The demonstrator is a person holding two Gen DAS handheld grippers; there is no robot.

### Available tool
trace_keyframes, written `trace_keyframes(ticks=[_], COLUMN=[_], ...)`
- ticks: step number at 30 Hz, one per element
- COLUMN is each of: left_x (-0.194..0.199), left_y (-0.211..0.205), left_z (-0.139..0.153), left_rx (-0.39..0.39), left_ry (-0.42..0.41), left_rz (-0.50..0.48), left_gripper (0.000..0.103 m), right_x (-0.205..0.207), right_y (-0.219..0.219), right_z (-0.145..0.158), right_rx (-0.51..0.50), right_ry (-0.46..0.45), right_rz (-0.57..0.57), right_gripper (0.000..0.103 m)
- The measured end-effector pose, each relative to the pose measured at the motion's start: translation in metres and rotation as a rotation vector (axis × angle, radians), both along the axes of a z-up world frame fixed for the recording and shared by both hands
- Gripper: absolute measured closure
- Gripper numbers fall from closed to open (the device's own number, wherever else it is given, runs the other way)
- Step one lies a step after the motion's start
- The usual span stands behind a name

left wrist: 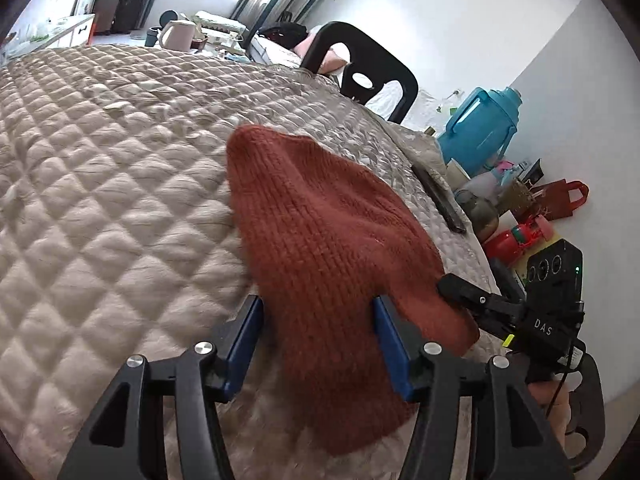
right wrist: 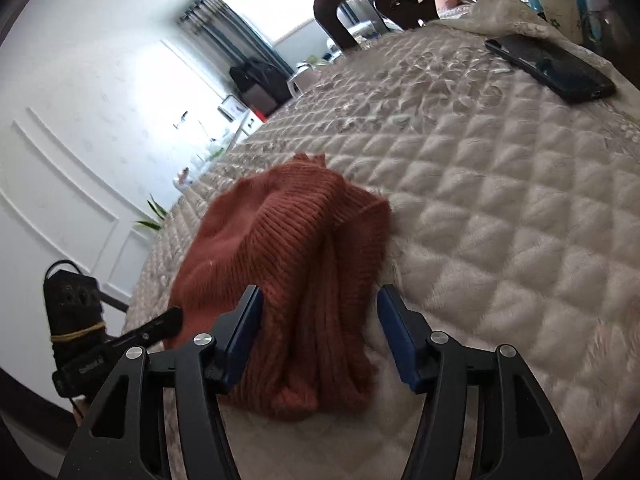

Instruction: Fold small clothes

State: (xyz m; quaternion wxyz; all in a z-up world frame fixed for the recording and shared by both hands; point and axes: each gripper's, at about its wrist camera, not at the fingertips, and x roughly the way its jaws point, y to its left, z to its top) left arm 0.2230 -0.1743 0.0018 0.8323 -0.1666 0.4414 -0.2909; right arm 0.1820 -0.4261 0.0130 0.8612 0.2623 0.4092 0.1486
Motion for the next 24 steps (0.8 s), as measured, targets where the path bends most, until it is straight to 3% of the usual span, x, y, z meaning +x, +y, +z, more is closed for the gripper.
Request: trace_keyframes(ticks=[1,5,8,15,24], left_x=[0.001,0.006,0.004,-0.01,-0.015], left_y=[-0.004,-0.012,-0.01,0.017,0.111], left_z=[-0.001,0.0,0.006,0.039,0.072], left_rx=[0.001,0.015,0.029,0.005,0.017], left_ry=[-0.005,-0.018,-0.027,-0.101,-0.158], left_rz=[-0.003,-0.003,-0.007,-0.018,0.085], left_gripper=[0.041,0.042,0.056,0.061,0.061], right_x=[0.001,0.01,0.008,-0.003,0.011], right_y=[0.0,0.004,0.008,0.027,0.117], right_z=[0.0,-0.003,0.0,0.026,0.052], right_rx=[0.005,0.033,0.025,0.061,0.13], right_ry=[-0.005,0.011,0.007,-0.054,-0.137], right_rz=[0.001,0.021,0.024,0.066,0.205], right_gripper=[0.044,0.064,0.07,0.073,0.073])
